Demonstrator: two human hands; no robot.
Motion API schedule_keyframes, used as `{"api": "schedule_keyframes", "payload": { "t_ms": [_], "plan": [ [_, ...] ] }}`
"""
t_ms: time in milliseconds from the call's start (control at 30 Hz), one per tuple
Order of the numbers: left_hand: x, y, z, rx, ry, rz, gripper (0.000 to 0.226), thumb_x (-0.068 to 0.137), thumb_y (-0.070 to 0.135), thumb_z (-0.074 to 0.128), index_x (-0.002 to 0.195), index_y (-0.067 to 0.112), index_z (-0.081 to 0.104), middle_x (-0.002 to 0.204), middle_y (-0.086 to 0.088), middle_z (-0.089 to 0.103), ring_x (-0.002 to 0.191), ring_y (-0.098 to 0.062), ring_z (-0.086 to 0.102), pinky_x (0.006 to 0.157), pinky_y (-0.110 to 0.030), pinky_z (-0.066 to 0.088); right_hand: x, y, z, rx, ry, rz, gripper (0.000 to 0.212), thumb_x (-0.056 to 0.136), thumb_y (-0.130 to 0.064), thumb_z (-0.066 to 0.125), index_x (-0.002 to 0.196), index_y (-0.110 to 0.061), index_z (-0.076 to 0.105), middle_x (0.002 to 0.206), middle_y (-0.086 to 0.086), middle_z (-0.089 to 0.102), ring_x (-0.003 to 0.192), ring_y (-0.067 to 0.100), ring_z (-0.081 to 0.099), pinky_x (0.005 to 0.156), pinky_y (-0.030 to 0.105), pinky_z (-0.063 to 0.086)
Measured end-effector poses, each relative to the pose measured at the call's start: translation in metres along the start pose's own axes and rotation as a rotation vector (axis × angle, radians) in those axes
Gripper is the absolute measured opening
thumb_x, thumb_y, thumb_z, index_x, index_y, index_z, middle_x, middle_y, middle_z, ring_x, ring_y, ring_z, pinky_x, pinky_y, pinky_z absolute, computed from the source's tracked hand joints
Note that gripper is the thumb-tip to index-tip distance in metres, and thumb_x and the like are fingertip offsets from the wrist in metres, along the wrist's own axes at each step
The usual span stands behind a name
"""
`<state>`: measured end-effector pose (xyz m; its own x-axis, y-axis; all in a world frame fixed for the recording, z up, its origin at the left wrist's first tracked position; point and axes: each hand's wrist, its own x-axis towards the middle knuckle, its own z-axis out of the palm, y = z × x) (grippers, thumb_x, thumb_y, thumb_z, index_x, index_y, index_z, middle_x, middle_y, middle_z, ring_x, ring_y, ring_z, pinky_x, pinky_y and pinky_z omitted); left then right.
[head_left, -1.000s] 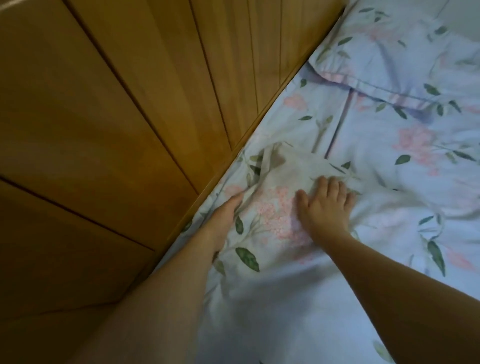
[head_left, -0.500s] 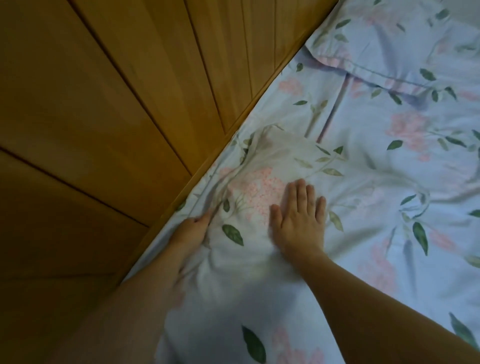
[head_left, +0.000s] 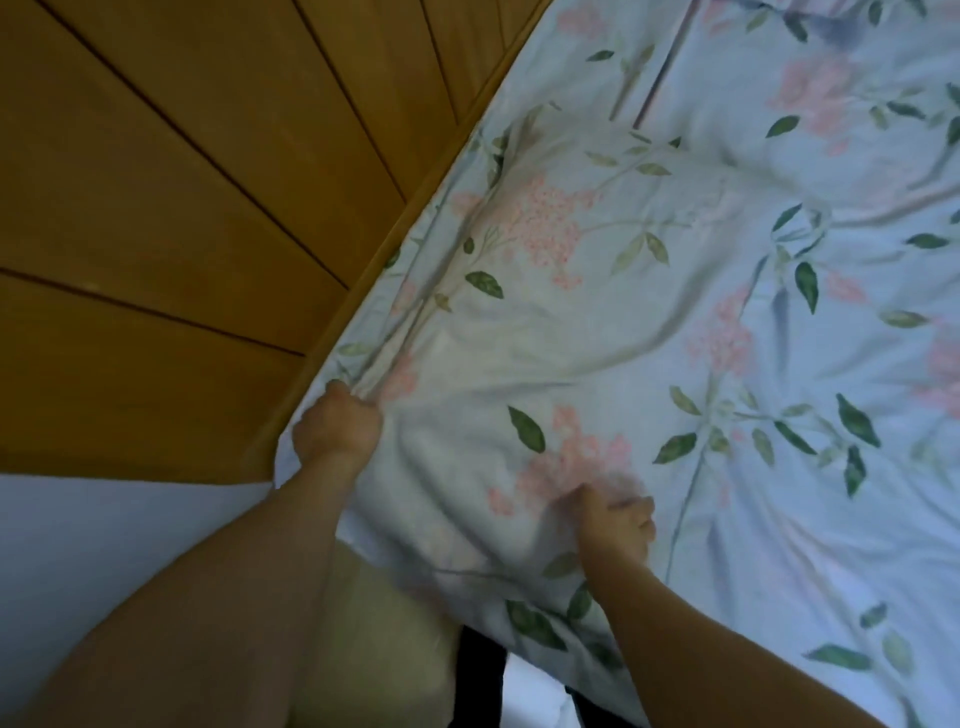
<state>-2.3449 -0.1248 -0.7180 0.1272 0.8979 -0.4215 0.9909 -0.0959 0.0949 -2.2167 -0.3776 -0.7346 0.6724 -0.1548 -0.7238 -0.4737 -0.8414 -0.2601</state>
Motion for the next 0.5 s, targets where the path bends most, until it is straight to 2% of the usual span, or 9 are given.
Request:
{"api": "schedule_keyframes", "payload": {
  "t_ms": [67, 200, 333, 433, 500],
  "plan": [
    [0.007, -0.002, -0.007, 0.167, 0.078, 0.045, 0.045, 0.093, 0.038, 0.046, 0.125, 0.007, 0.046, 0.128, -0.02, 0.054, 0.116, -0.039, 0.05, 0.093, -0.043, 0.039, -0.002, -0.005, 0.0, -0.068, -0.044, -0.078, 0.081, 0.085, -0.041, 0.054, 0.149, -0.012, 0.015, 0.154, 0.013, 0.023, 0.136, 0.037, 0.032, 0.112, 0.051, 0.028],
    [-0.02, 0.006, -0.021, 0.343, 0.072, 0.174, 0.041, 0.095, 0.033, 0.039, 0.13, 0.011, 0.039, 0.134, -0.016, 0.042, 0.121, -0.035, 0.038, 0.101, -0.043, 0.03, -0.026, -0.001, -0.014, -0.251, -0.089, -0.29, 0.069, 0.091, -0.037, 0.045, 0.149, -0.012, 0.019, 0.157, 0.008, 0.021, 0.141, 0.031, 0.028, 0.116, 0.046, 0.024],
    [-0.074, 0.019, -0.06, 0.287, 0.061, 0.462, 0.041, 0.097, 0.03, 0.034, 0.134, 0.013, 0.037, 0.137, -0.014, 0.04, 0.127, -0.032, 0.034, 0.113, -0.046, 0.018, -0.076, -0.017, -0.067, -0.345, -0.091, -0.478, 0.066, 0.093, -0.035, 0.043, 0.149, -0.007, 0.021, 0.157, 0.01, 0.021, 0.144, 0.027, 0.023, 0.118, 0.043, 0.021],
    [-0.134, 0.032, -0.109, 0.216, 0.035, 0.652, 0.055, 0.099, 0.035, 0.033, 0.148, 0.012, 0.024, 0.15, -0.013, 0.032, 0.14, -0.029, 0.025, 0.119, -0.047, 0.002, -0.126, -0.023, -0.126, -0.344, -0.056, -0.607, 0.062, 0.094, -0.031, 0.042, 0.147, -0.005, 0.023, 0.155, 0.012, 0.026, 0.141, 0.028, 0.027, 0.116, 0.041, 0.023],
    [-0.162, 0.043, -0.134, 0.157, 0.084, 0.744, 0.057, 0.1, 0.036, 0.032, 0.15, 0.012, 0.019, 0.155, -0.01, 0.027, 0.144, -0.026, 0.019, 0.12, -0.045, 0.001, -0.147, -0.031, -0.153, -0.339, -0.028, -0.678, 0.062, 0.095, -0.03, 0.041, 0.148, -0.004, 0.022, 0.155, 0.013, 0.025, 0.142, 0.028, 0.025, 0.117, 0.04, 0.02]
  ]
}}
